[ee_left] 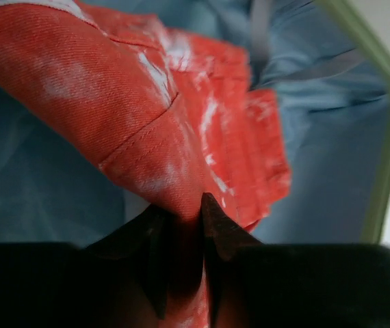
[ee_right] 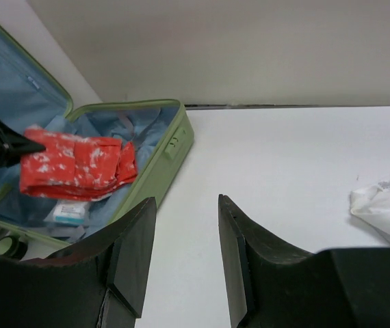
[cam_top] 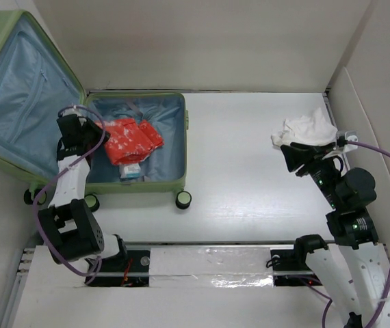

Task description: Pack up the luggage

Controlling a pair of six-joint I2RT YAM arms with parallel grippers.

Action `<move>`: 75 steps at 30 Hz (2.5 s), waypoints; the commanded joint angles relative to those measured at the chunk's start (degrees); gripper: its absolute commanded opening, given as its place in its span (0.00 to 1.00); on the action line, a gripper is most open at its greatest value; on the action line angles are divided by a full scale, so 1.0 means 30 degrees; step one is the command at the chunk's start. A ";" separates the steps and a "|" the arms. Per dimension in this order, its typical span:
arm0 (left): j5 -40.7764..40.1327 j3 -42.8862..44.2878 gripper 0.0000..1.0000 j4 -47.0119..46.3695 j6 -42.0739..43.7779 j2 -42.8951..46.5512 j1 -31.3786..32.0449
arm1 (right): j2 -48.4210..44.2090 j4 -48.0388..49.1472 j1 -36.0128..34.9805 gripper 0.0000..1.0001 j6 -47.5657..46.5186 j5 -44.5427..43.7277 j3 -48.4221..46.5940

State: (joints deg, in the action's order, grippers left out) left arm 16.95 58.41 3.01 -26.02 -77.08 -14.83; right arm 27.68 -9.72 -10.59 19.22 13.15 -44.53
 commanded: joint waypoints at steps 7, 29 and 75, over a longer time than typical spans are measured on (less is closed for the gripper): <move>-0.0519 -0.2505 0.51 0.0433 -0.1756 0.3157 -0.1150 | 0.0118 0.0338 -0.0162 0.48 -0.0489 0.0833 -0.0215; -0.9533 0.4716 0.34 -0.2032 0.0583 0.1099 1.6914 | 0.8923 0.0925 0.2200 0.19 0.0592 -0.8943 -0.1763; -0.9744 -0.0577 0.44 -0.9648 -0.4071 -0.5972 2.2167 | 1.9105 0.0954 0.4403 0.79 0.1827 0.4438 -0.5076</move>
State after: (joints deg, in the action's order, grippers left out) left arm -9.34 54.15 -27.64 -39.31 -94.65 47.59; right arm 88.33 -7.79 -3.66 26.52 28.47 -56.60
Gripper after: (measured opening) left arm 0.437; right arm 0.772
